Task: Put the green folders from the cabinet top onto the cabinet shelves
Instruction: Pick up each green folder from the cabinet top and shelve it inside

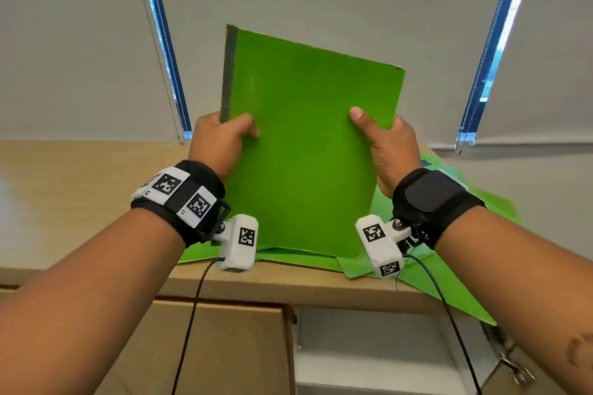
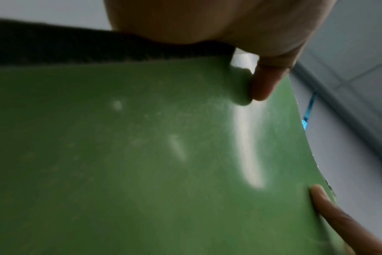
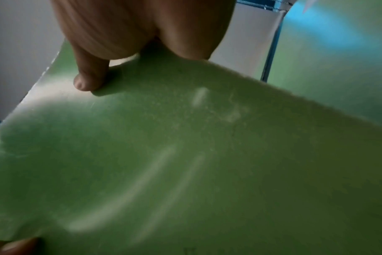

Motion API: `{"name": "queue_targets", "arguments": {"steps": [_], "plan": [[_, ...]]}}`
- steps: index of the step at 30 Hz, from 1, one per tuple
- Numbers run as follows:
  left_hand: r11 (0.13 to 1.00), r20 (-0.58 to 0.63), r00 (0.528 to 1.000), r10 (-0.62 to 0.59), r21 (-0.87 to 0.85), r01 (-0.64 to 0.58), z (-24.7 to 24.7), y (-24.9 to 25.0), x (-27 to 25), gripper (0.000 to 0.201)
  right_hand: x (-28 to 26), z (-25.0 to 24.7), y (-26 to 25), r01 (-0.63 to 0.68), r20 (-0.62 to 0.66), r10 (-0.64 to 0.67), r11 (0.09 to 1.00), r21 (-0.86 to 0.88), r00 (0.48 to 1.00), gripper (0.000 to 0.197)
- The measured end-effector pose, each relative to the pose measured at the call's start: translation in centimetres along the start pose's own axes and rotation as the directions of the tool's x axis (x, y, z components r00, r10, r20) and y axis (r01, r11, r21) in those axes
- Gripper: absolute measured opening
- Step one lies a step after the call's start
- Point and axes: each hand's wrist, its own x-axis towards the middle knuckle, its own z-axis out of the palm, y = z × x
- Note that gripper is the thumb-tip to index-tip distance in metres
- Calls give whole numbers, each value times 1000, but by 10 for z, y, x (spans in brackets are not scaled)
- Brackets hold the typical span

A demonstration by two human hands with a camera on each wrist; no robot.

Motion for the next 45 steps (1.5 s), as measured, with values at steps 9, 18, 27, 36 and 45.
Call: {"name": "queue_targets", "arguments": {"steps": [9,18,27,36,45], "plan": [[998,-61,998,-27,-53,24,-25,21,-115,9,-136,-34,-66,-121,94,121,993,-6,988,52],[953,-59,960,-275,111,280,14,-115,-228,28,-248,-130,35,-566,130,572,820,-82,810,33],[807,51,818,-573,211,552,70,-259,-281,31,-286,-202,172,-806,-5,813,576,-138,582,12],[770,81,773,-629,203,605,116,-338,-251,31,-286,-235,273,-796,-107,831,475,-375,546,14],[648,346,694,-632,728,226,142,-416,-249,77,-242,-218,361,-705,-219,761,397,-587,611,59]]}}
